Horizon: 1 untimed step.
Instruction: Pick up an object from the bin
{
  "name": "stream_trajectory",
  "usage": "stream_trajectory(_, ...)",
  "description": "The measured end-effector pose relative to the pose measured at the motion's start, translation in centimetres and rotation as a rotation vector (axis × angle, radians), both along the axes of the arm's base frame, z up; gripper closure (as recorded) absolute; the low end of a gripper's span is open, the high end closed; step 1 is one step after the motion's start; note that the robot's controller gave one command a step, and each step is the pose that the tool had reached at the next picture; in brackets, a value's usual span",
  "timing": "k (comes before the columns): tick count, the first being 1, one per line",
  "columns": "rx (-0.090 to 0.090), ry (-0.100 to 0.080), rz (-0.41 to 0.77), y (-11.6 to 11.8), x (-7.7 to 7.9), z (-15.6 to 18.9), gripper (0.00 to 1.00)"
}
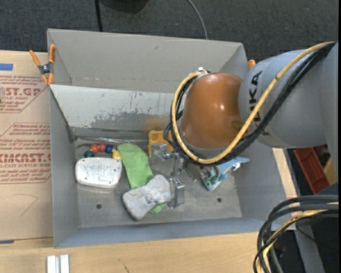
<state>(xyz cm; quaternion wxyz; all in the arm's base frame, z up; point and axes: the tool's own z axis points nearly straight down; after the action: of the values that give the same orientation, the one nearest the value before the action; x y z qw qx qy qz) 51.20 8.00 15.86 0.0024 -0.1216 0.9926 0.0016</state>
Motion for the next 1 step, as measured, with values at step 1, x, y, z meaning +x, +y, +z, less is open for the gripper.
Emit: stream_trajectory(1,-0.002,-0.003,0.087,0.87,-0.04,-1.28,0.00)
